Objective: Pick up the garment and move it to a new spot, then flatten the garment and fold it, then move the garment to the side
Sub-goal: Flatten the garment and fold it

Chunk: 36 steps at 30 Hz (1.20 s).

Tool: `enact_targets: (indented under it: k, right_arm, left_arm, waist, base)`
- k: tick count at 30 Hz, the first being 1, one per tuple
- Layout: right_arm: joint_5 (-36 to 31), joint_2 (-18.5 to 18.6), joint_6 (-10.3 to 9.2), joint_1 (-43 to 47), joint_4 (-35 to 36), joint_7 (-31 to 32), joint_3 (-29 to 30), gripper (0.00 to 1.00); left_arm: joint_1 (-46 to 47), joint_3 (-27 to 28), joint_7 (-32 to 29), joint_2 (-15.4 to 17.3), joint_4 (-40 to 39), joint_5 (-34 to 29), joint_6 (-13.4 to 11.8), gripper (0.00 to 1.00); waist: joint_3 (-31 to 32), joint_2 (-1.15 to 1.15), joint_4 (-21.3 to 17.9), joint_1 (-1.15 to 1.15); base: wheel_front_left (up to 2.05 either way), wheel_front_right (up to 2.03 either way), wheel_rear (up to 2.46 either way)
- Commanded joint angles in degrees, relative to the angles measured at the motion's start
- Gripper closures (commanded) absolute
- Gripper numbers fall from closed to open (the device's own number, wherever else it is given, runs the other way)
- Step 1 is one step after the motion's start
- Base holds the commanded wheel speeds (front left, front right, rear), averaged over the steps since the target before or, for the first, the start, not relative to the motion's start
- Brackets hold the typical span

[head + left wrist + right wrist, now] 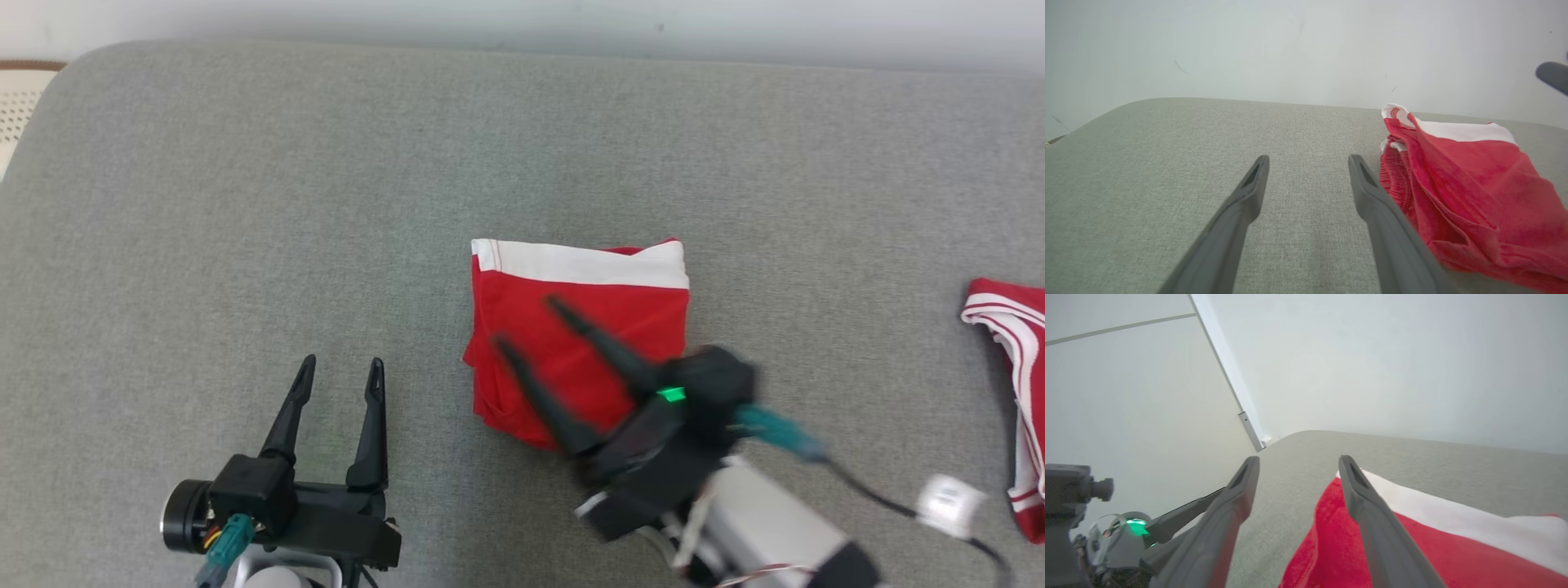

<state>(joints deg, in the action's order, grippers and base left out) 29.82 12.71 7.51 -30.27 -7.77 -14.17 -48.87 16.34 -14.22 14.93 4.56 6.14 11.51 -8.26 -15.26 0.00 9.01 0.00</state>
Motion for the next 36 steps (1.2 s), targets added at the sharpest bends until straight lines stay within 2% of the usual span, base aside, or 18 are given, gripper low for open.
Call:
enact_targets:
  k: [1,8,14,18,27,36]
  right_arm:
    - [-0.7,0.8,-0.05,1.3,1.0,-0.3,1.6,0.00]
    - [-6.0,2.4,-0.05,9.4,8.3,-0.6,18.6,0.00]
    - [-10.0,2.5,-0.05,14.8,9.5,0.6,29.0,0.00]
    - [-11.8,2.7,-0.05,18.7,9.6,1.4,33.8,0.00]
    - [-14.1,0.8,-0.05,26.2,9.8,2.7,39.8,0.00]
    - [-14.9,-0.8,-0.05,29.1,10.5,3.3,41.1,0.00]
  left_arm:
    - [-0.9,0.2,0.2,0.4,0.0,-0.2,-0.3,0.00]
    - [-1.1,0.9,0.2,1.5,-0.6,-0.7,-0.4,0.00]
    - [-1.4,1.2,0.2,2.4,-1.6,-1.2,-0.9,0.00]
    - [-2.4,1.3,-0.1,3.2,-2.4,-1.4,-1.4,0.00]
    - [-6.0,2.0,-2.1,5.3,-5.4,-1.9,-2.7,0.00]
    - [-7.4,1.8,-3.8,6.3,-7.5,-1.7,-3.2,0.00]
  waist:
    - [0.5,0.00,-0.6,0.00]
    - [1.5,0.00,-2.3,0.00]
    - [2.7,0.00,-3.3,0.00]
    - [4.1,0.00,-3.8,0.00]
    - [7.3,0.00,-4.6,0.00]
    - [8.4,0.00,-4.7,0.00]
  base:
    - [0.00,0.00,0.00]
    - [0.00,0.00,0.00]
    - [0.00,0.00,0.00]
    - [0.00,0.00,0.00]
    - [0.00,0.00,0.00]
    - [0.00,0.00,0.00]
